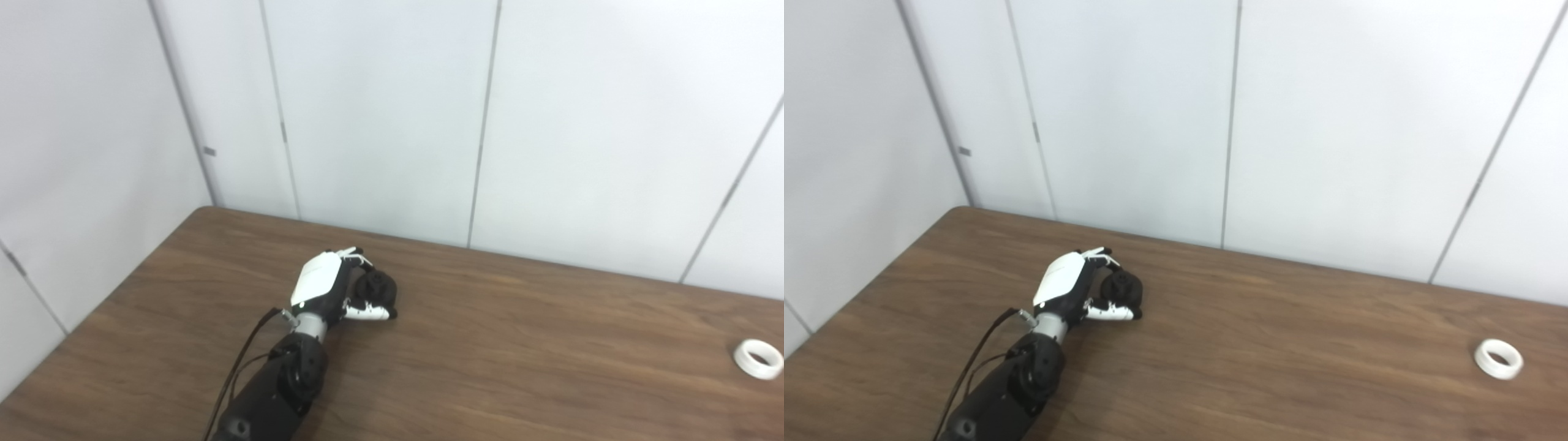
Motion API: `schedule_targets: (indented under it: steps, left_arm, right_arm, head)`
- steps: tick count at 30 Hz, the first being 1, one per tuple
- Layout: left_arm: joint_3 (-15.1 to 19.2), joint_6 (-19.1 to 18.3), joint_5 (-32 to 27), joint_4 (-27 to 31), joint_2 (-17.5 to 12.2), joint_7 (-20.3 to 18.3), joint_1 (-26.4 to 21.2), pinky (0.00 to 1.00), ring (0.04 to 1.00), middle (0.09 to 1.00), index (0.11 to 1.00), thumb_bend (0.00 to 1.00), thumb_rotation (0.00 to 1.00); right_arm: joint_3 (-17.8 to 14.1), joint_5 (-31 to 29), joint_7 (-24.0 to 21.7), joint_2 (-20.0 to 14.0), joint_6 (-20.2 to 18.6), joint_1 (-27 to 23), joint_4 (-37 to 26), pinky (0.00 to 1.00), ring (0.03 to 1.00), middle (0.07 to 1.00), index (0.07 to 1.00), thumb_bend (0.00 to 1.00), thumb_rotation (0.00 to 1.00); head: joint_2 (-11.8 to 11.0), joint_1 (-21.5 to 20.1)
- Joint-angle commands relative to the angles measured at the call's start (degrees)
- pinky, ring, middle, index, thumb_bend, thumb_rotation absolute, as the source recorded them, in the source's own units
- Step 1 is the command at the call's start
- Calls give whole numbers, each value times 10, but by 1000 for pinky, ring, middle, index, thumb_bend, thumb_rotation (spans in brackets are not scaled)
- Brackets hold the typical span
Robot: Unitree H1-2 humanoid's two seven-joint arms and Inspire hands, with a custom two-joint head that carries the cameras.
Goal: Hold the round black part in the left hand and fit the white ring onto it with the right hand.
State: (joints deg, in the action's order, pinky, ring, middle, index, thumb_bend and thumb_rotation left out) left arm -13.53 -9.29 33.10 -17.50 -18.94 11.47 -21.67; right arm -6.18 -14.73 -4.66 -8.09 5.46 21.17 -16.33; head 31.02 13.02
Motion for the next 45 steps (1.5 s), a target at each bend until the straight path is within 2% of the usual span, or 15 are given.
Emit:
schedule_targets:
  steps: [1, 5, 9, 16, 21, 25, 31, 34, 39, 40, 43, 45]
  left_arm:
    - [-11, 5, 19, 34, -7, -17, -3, 1000, 922, 888, 474, 519, 44]
    - [-31, 25, 29, 73, -7, -36, 10, 1000, 906, 879, 476, 517, 42]
    - [-57, 36, 52, 112, -7, -63, 21, 1000, 913, 882, 477, 518, 44]
    - [-103, 69, 79, 153, -1, -111, 42, 1000, 906, 889, 477, 518, 48]
    - [-117, 89, 80, 176, 1, -137, 56, 1000, 916, 889, 477, 518, 46]
    - [-121, 102, 78, 194, 0, -158, 64, 1000, 927, 893, 477, 517, 46]
    - [-120, 119, 64, 217, -4, -198, 73, 1000, 947, 905, 477, 516, 47]
    - [-121, 142, 41, 218, -8, -222, 76, 1000, 954, 906, 477, 517, 47]
    - [-115, 178, -37, 184, -8, -272, 71, 1000, 977, 902, 476, 516, 48]
    - [-114, 186, -50, 173, -8, -277, 71, 1000, 978, 901, 476, 516, 48]
    - [-110, 214, -72, 137, -3, -278, 70, 1000, 973, 891, 475, 516, 48]
    - [-108, 231, -78, 116, -1, -274, 69, 1000, 971, 892, 475, 516, 48]
  right_arm:
    - [14, -7, 4, 37, -11, 25, -1, 914, 966, 947, 973, 562, 802]
    - [28, 6, 26, 51, -26, 35, -24, 877, 931, 911, 937, 616, 775]
    - [50, 20, 48, 59, -43, 40, -50, 871, 921, 906, 933, 624, 770]
    - [81, 27, 72, 64, -33, 37, -56, 838, 913, 910, 924, 625, 720]
    - [94, 33, 91, 67, -42, 31, -64, 841, 902, 898, 913, 636, 672]
    - [107, 36, 102, 67, -52, 25, -73, 809, 900, 904, 918, 596, 658]
    - [125, 40, 111, 68, -55, 17, -80, 816, 898, 897, 924, 556, 639]
    - [132, 40, 115, 69, -51, 15, -80, 819, 897, 898, 922, 556, 617]
    - [144, 52, 126, 70, -63, 14, -89, 796, 902, 905, 927, 596, 625]
    - [147, 56, 130, 71, -67, 15, -93, 795, 907, 907, 928, 595, 629]
    - [152, 61, 137, 71, -74, 16, -99, 804, 916, 910, 927, 509, 633]
    - [156, 62, 139, 69, -74, 16, -100, 803, 911, 910, 927, 500, 629]
  head:
    - [3, -7]
    - [9, -32]
    - [18, -66]
    - [30, -114]
    - [39, -138]
    - [48, -155]
    - [59, -184]
    - [64, -198]
    - [72, -212]
    - [73, -215]
    - [77, -222]
    - [79, -226]
